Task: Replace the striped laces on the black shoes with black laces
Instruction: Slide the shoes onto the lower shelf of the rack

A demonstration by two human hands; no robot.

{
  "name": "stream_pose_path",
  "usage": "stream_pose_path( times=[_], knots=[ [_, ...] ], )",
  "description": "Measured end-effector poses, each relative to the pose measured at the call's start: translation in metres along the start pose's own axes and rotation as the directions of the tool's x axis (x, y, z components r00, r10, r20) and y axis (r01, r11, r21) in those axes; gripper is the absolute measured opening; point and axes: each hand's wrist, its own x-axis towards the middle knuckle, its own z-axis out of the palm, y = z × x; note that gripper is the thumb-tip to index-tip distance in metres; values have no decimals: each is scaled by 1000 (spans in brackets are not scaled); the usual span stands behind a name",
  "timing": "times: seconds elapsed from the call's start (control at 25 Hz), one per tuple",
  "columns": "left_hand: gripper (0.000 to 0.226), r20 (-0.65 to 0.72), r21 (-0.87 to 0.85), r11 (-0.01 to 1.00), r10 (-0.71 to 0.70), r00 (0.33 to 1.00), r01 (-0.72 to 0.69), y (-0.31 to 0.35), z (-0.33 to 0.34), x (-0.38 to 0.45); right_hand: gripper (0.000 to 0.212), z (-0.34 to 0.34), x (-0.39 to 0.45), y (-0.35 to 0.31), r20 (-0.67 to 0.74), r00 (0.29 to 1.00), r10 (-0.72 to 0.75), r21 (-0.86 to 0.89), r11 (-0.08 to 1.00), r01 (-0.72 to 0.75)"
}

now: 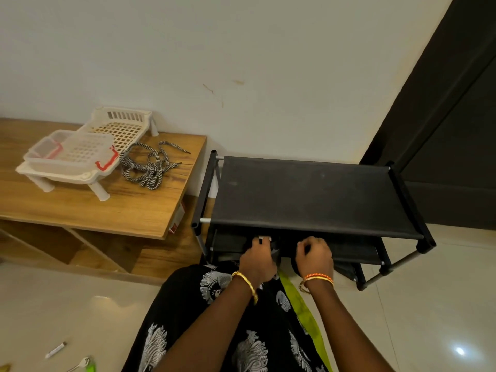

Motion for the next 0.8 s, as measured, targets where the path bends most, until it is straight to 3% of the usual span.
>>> stream_pose_path(
  times=[0.12,0.24,0.36,0.48,0.64,0.72,0.8],
  knots=[
    [21,-63,-80,996,-39,997,34,8,-41,-18,24,-17,-7,-30,-73,997,-28,240,970,44],
    [33,-185,-317,949,-69,980,7,5,-80,-35,17,-34,-14,-61,-83,996,-45,408,910,75],
    [30,-443,-455,888,-161,882,-66,-16,-109,-46,13,-42,-14,-85,-72,993,-97,540,833,121],
    [15,-628,-492,865,-276,728,-97,-44,-129,-49,18,-40,-8,-110,-18,987,-158,535,833,143],
    [11,-723,-523,850,-405,559,-60,-82,-148,-49,31,-26,-1,-151,31,981,-191,543,827,144],
    [17,-697,-526,850,-459,551,42,-98,-153,-45,30,-13,-2,-171,79,968,-238,523,836,163],
    [29,-633,-521,842,-492,598,141,-113,-160,-39,20,6,-5,-198,173,922,-347,462,855,235]
  ],
)
